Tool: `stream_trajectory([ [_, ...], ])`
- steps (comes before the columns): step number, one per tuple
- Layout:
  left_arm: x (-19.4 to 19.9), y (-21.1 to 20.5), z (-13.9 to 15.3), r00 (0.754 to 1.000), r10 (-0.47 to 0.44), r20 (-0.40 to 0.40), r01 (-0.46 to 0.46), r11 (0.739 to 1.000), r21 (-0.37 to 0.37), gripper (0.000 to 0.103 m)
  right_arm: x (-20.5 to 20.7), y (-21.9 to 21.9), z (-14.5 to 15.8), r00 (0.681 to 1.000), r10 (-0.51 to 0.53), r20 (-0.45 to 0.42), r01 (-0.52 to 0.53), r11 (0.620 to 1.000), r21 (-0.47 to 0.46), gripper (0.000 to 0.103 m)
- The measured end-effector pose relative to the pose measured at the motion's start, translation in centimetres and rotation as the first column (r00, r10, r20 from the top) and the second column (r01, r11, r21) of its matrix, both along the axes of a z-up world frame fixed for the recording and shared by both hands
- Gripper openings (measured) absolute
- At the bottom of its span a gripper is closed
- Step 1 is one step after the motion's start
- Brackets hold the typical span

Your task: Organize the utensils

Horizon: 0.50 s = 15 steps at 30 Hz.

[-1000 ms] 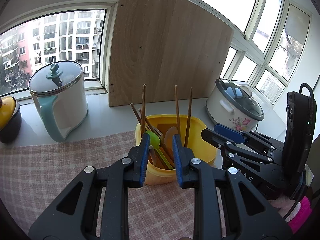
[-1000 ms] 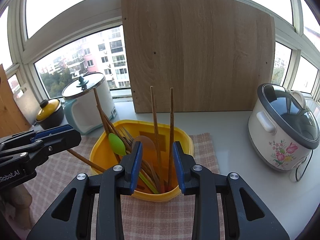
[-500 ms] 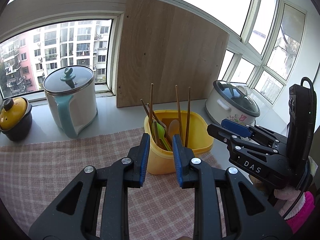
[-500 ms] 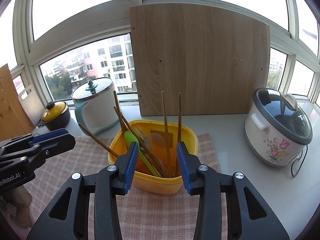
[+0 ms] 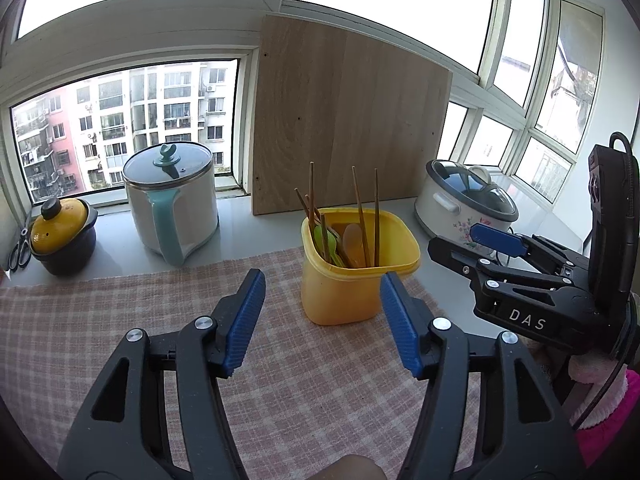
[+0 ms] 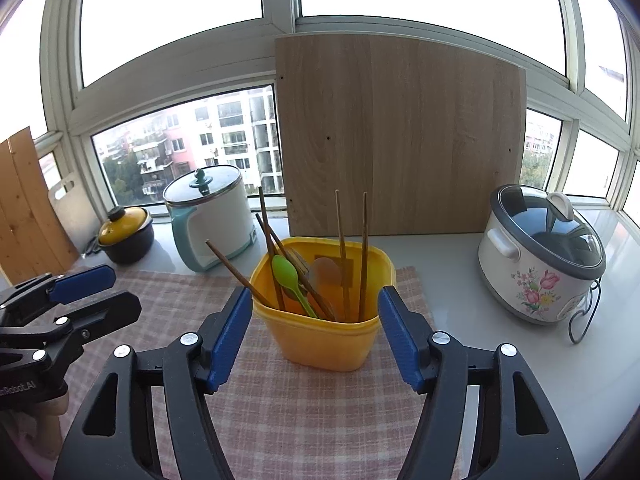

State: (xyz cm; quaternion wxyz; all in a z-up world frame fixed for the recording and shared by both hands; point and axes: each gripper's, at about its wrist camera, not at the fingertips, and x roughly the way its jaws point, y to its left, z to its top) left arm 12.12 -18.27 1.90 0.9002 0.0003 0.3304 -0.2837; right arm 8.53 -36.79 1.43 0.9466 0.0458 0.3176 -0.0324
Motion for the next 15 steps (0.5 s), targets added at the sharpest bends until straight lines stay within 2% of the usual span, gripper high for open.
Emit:
stream_trajectory([
  [4, -1.3, 0.9, 0.1, 1.000, 0.018, 0.012, -0.018, 1.000, 0.006, 0.073, -1.3, 0.5, 0.4, 1.000, -0.012, 0.015, 0.012, 1.000, -0.016, 0.077],
  [13, -3.9, 2.1, 0.6, 0.997, 0.055, 0.050, -0.057, 0.998, 0.035, 0.086, -3.4, 1.5, 0.7, 0.999, -0.023, 0.035, 0.024, 0.999, -0.044, 0.080],
  [15, -4.2, 2.1, 0.6, 0.997, 0.062, 0.057, -0.064, 0.997, 0.050, 0.091, -3.7, 1.5, 0.5, 0.999, -0.028, 0.034, 0.029, 0.999, -0.043, 0.081],
])
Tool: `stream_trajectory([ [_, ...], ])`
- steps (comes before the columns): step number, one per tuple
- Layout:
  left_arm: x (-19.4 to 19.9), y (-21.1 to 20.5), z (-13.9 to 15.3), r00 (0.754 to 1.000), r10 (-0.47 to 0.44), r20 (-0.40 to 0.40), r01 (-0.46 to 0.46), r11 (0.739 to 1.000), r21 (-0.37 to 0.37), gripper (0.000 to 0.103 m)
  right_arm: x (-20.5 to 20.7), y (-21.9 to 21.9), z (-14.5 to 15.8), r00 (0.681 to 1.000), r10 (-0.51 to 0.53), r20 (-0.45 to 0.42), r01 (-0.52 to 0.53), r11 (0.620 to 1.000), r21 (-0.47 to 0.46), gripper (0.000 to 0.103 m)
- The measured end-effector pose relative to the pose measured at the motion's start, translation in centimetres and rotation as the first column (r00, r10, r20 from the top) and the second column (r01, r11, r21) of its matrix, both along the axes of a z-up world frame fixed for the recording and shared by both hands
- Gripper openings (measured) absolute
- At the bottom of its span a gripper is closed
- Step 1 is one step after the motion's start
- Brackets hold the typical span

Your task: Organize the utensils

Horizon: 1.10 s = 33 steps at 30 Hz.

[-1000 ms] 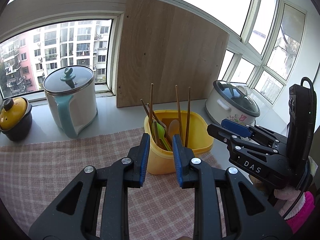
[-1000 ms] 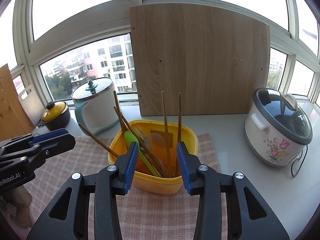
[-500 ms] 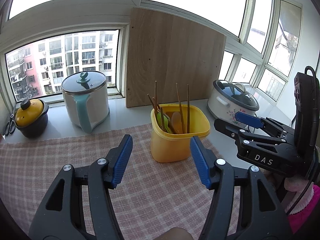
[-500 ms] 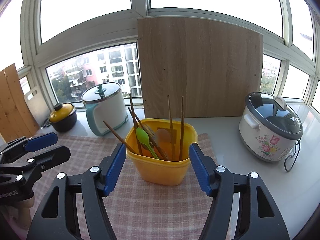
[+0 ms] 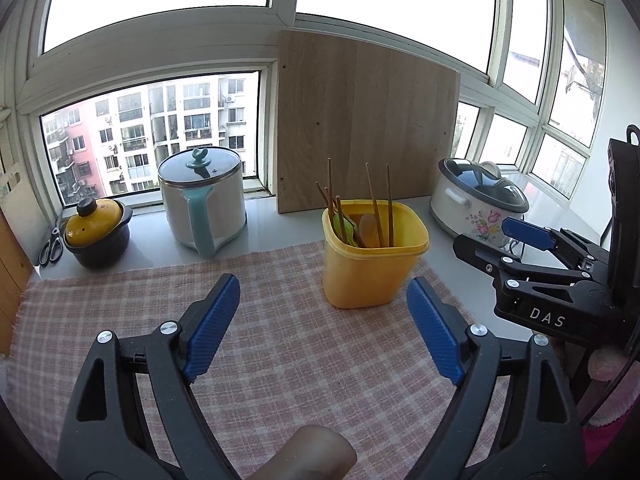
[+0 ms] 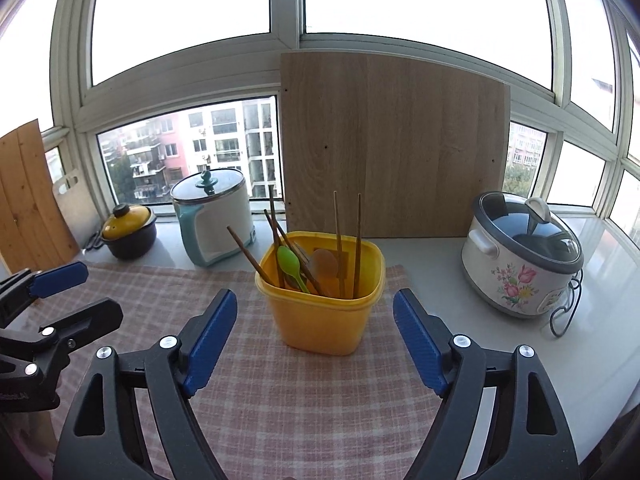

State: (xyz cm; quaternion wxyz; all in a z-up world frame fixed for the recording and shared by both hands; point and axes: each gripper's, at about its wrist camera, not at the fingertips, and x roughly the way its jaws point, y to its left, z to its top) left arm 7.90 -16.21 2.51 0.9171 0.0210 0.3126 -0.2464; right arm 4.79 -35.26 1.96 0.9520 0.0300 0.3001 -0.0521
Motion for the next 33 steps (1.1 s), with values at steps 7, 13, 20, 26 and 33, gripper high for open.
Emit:
stream_trajectory([
  [7, -0.8, 0.1, -0.3, 0.999, 0.026, 0.020, -0.026, 0.999, 0.039, 0.100, -0.7, -0.1, -0.7, 1.000, -0.016, -0.012, 0.016, 1.000, 0.011, 0.081],
  [13, -0.6, -0.1, -0.8, 0.999, 0.042, 0.002, -0.042, 0.997, 0.057, 0.102, -0.9, -0.1, -0.9, 1.000, -0.026, -0.015, 0.026, 1.000, 0.009, 0.082],
  [20, -0.4, -0.4, -1.0, 0.999, 0.032, -0.006, -0.031, 0.997, 0.064, 0.102, -0.8, -0.1, -1.1, 0.999, -0.033, -0.020, 0.033, 0.999, 0.006, 0.082],
  [26, -0.1, -0.5, -1.1, 0.999, 0.039, -0.015, -0.038, 0.997, 0.070, 0.103, -0.6, 0.0, -1.1, 0.999, -0.033, -0.018, 0.033, 0.999, 0.000, 0.082],
  [33, 0.2, -0.6, -1.2, 0.999, 0.051, -0.006, -0.050, 0.995, 0.090, 0.103, -0.2, -0.1, -1.4, 0.999, -0.033, -0.026, 0.033, 0.999, 0.003, 0.082],
])
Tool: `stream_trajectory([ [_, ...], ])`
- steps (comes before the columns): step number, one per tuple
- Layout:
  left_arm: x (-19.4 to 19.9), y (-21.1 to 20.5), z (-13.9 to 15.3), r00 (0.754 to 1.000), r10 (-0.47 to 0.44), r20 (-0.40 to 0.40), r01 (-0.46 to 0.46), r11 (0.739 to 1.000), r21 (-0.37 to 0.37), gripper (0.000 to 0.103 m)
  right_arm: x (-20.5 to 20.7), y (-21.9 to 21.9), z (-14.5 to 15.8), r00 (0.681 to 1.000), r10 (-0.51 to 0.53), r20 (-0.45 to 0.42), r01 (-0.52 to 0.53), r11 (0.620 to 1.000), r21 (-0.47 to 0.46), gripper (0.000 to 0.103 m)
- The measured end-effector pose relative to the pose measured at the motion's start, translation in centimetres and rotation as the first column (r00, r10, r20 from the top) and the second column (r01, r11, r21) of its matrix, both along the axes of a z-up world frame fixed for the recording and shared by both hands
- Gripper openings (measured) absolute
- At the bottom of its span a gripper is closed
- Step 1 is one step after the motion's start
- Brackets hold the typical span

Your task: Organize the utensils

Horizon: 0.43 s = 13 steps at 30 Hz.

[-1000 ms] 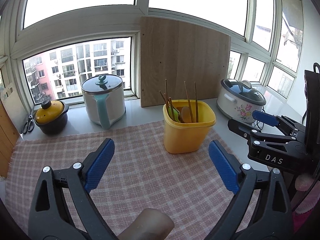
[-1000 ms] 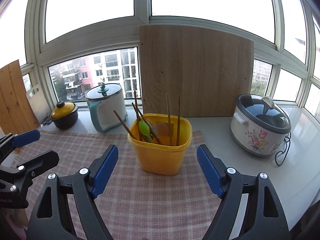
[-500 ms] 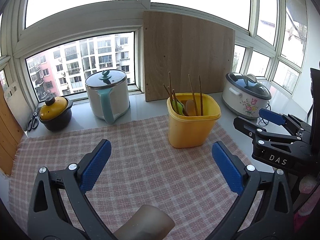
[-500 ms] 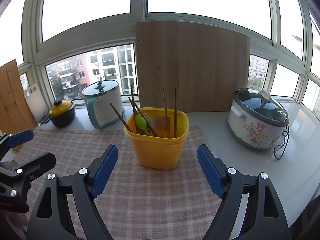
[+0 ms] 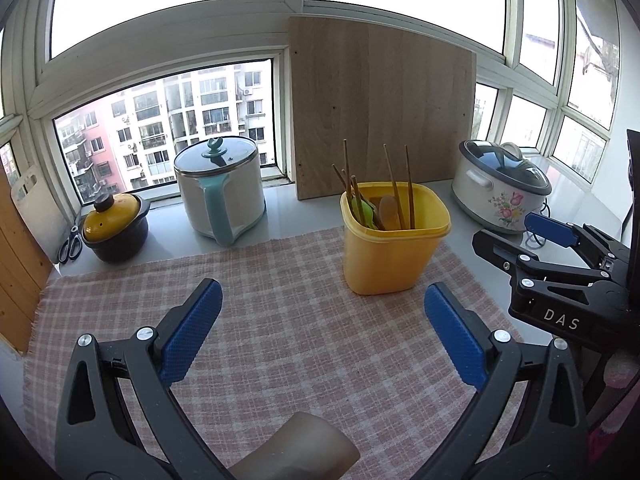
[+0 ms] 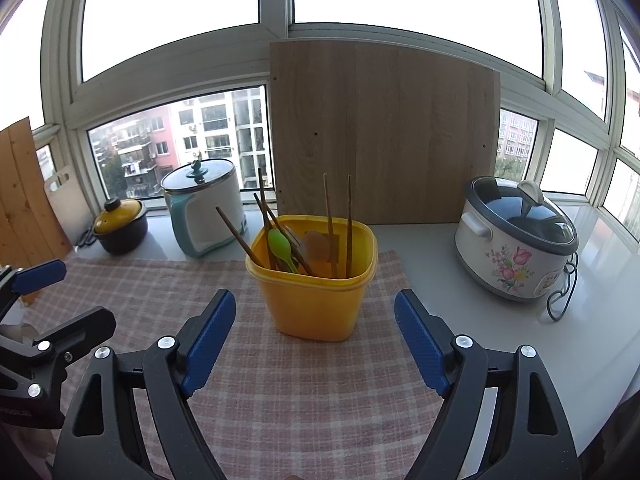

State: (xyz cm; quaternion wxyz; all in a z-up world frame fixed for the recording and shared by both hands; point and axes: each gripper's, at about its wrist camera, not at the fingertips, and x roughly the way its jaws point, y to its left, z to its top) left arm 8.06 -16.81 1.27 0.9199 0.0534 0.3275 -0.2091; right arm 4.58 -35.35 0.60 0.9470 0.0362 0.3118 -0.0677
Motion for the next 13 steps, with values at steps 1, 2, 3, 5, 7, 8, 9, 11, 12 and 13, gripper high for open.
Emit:
stream_trajectory([
  [1, 0.1, 0.0, 0.0, 1.000, 0.003, 0.001, -0.003, 1.000, 0.002, 0.103, 0.1, 0.0, -0.1, 1.000, 0.000, -0.001, 0.000, 1.000, 0.001, 0.082],
  [2, 0.1, 0.1, 0.0, 1.000, 0.007, 0.002, -0.007, 1.000, 0.003, 0.103, 0.1, -0.1, -0.1, 1.000, -0.001, -0.003, 0.001, 1.000, 0.002, 0.082],
  [3, 0.2, 0.1, -0.1, 1.000, 0.011, 0.004, -0.011, 1.000, 0.005, 0.103, 0.2, -0.1, -0.1, 1.000, 0.000, -0.004, 0.000, 1.000, 0.003, 0.082],
  [5, 0.4, 0.1, -0.2, 1.000, 0.017, 0.006, -0.017, 1.000, 0.011, 0.103, 0.3, -0.1, -0.2, 1.000, -0.001, -0.008, 0.001, 1.000, 0.004, 0.082],
  [7, 0.6, 0.1, -0.3, 1.000, 0.022, 0.011, -0.023, 1.000, 0.015, 0.103, 0.5, 0.0, -0.3, 1.000, -0.001, -0.011, 0.001, 1.000, 0.003, 0.082],
  [8, 0.7, 0.2, -0.3, 1.000, 0.022, 0.017, -0.023, 1.000, 0.016, 0.103, 0.6, -0.1, -0.4, 1.000, -0.002, -0.013, 0.002, 1.000, 0.003, 0.082],
  [9, 0.7, 0.2, -0.4, 1.000, 0.023, 0.018, -0.023, 1.000, 0.017, 0.103, 0.7, -0.1, -0.5, 1.000, -0.002, -0.015, 0.002, 1.000, 0.004, 0.082],
  [11, 0.8, 0.2, -0.4, 1.000, 0.024, 0.015, -0.025, 1.000, 0.015, 0.103, 0.9, -0.2, -0.6, 1.000, -0.005, -0.020, 0.006, 1.000, 0.008, 0.082],
  [12, 0.9, 0.2, -0.5, 1.000, 0.025, 0.013, -0.025, 1.000, 0.015, 0.103, 1.0, -0.2, -0.7, 1.000, -0.006, -0.023, 0.006, 1.000, 0.009, 0.082],
  [13, 1.0, 0.2, -0.5, 1.000, 0.025, 0.013, -0.026, 1.000, 0.017, 0.103, 1.1, -0.3, -0.9, 1.000, -0.006, -0.025, 0.006, 1.000, 0.009, 0.082],
])
